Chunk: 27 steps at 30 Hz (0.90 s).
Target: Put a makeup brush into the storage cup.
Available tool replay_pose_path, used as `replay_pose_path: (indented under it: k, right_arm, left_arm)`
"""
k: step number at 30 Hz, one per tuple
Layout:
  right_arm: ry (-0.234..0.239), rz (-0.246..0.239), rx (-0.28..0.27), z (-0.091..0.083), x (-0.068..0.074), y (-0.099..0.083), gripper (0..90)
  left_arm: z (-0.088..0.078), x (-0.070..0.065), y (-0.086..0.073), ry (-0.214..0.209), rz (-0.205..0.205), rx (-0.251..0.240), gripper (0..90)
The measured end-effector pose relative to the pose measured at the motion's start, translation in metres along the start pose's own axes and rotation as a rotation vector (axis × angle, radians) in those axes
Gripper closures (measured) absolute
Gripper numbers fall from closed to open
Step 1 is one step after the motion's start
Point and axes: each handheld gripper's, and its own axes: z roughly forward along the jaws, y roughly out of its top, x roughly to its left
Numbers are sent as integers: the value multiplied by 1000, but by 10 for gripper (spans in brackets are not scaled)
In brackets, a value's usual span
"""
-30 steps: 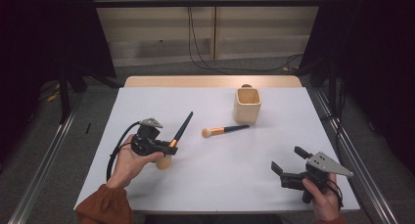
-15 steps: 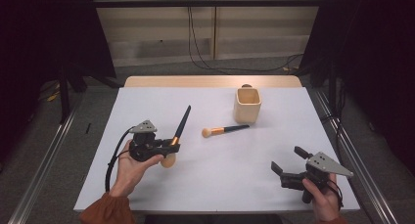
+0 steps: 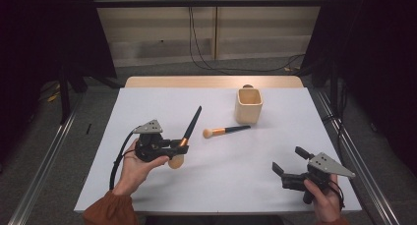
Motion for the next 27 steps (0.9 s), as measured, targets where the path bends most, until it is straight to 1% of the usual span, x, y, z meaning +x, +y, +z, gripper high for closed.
replay_pose_path:
  k: [3,5,7,9,13,17,20,22,23,27]
  right_arm:
    - [4,1,-1,0,0,0,0]
    - [4,3,-8,0,0,0,0]
    - [9,6,-20,-1,0,1,0]
    - [8,4,-25,-2,1,1,0]
    - [25,-2,-29,-1,3,2,0]
    - [47,-8,-32,1,5,3,0]
    - [65,-14,-30,2,7,4,0]
    - [75,-12,-29,2,8,5,0]
    - [81,-20,-28,2,7,6,0]
    - [95,-16,-37,2,10,8,0]
  left_arm:
    - [4,-2,2,-22,0,-1,668]
    - [6,-4,3,-26,-7,2,668]
    - [9,-5,3,-45,-5,7,668]
    - [12,-7,4,-52,-1,14,668]
    - [16,-10,10,-78,9,20,668]
    - [20,-16,16,-111,19,20,668]
    - [23,-20,19,-123,42,33,668]
    - [25,-23,20,-129,49,42,668]
    - [26,-24,21,-130,59,40,668]
    - [30,-27,25,-150,76,48,668]
